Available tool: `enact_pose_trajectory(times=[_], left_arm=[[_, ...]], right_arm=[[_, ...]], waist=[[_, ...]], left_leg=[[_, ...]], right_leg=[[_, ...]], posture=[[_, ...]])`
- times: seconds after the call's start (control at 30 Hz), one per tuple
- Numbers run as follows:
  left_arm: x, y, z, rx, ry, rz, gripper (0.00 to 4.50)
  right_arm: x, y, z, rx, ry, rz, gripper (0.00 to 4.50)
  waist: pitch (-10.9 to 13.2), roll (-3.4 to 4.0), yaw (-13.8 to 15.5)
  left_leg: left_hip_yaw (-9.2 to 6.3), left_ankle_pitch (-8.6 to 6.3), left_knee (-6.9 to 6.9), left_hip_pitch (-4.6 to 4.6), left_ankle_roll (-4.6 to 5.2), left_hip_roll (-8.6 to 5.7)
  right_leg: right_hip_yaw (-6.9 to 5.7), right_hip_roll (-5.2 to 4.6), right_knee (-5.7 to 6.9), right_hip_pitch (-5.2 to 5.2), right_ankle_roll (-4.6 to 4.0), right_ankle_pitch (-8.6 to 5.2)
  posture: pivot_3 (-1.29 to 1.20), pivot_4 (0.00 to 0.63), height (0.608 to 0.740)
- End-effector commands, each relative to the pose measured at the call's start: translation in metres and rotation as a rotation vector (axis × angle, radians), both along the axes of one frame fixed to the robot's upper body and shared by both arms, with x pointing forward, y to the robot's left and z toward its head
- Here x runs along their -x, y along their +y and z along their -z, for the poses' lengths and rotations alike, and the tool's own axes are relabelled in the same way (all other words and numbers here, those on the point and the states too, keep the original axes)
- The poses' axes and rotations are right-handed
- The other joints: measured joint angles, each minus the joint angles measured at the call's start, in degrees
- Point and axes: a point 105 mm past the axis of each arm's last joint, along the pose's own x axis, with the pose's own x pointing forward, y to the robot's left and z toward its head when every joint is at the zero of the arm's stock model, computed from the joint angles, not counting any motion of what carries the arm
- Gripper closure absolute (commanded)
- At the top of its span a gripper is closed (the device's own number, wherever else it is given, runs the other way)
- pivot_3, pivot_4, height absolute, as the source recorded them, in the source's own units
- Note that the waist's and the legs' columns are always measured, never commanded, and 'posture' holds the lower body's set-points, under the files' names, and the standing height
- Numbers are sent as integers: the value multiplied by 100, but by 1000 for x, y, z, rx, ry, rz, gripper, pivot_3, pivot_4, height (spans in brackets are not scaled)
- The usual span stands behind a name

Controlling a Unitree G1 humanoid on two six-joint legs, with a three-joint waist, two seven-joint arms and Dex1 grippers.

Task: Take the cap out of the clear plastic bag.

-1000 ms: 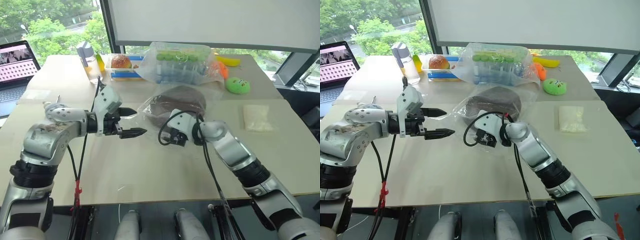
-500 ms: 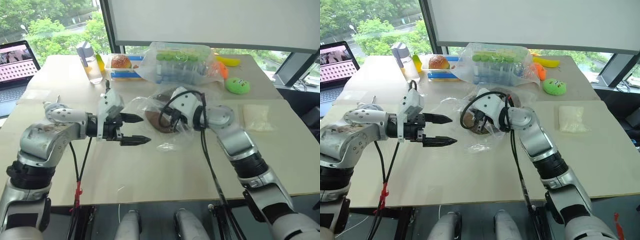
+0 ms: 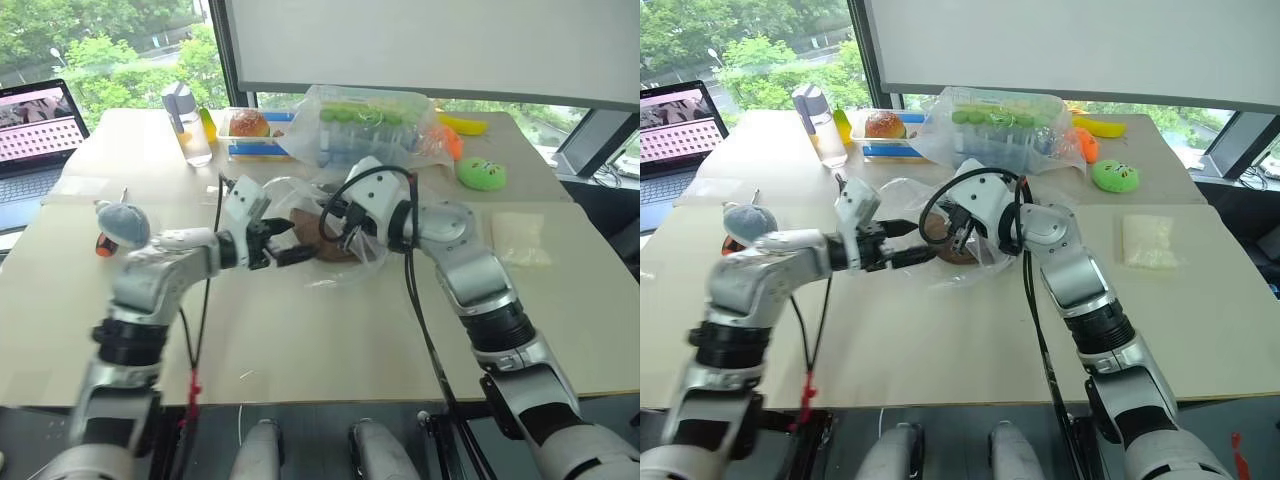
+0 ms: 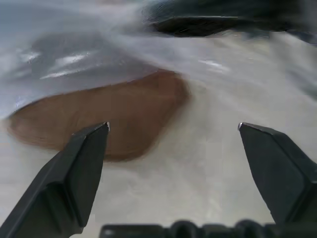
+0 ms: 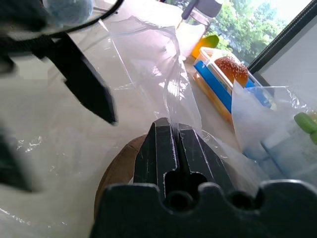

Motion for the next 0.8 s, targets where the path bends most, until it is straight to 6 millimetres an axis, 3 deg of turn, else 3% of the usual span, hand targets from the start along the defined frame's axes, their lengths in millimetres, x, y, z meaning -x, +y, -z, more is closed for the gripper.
enact_pose_trajectory(times=[0.03,0.23,0.43,0.57,0.8], left_arm=[[2,-15,16,173,185,-64,0],[-3,7,42,330,390,-295,0],[18,13,49,378,462,-316,0],[5,-6,60,472,511,-342,0],[-25,-26,70,490,518,-422,0]], right_arm=[[6,-2,-19,-39,-60,1,4470],[6,-5,-19,-39,-54,9,4470],[7,-3,-15,-36,-39,6,4470],[7,2,-14,-31,-36,-10,4470],[11,5,-17,-24,-37,-28,4470]], waist=[[0,0,-10],[-2,-2,-68],[-3,-4,-52],[-7,-7,-24],[-12,-13,7]], left_leg=[[-1,0,0,-2,0,0],[0,0,-2,9,0,0],[0,-1,-3,19,-2,-3],[0,0,-3,17,-4,-4],[-7,0,-7,74,-5,-8]], right_leg=[[0,0,0,0,0,0],[7,-1,25,-7,-4,2],[7,-4,23,6,-4,2],[6,-5,23,4,-4,3],[-8,-6,-27,93,4,4]], posture=[[0,150,740],[0,150,740],[0,150,740],[0,150,740],[0,150,740]])
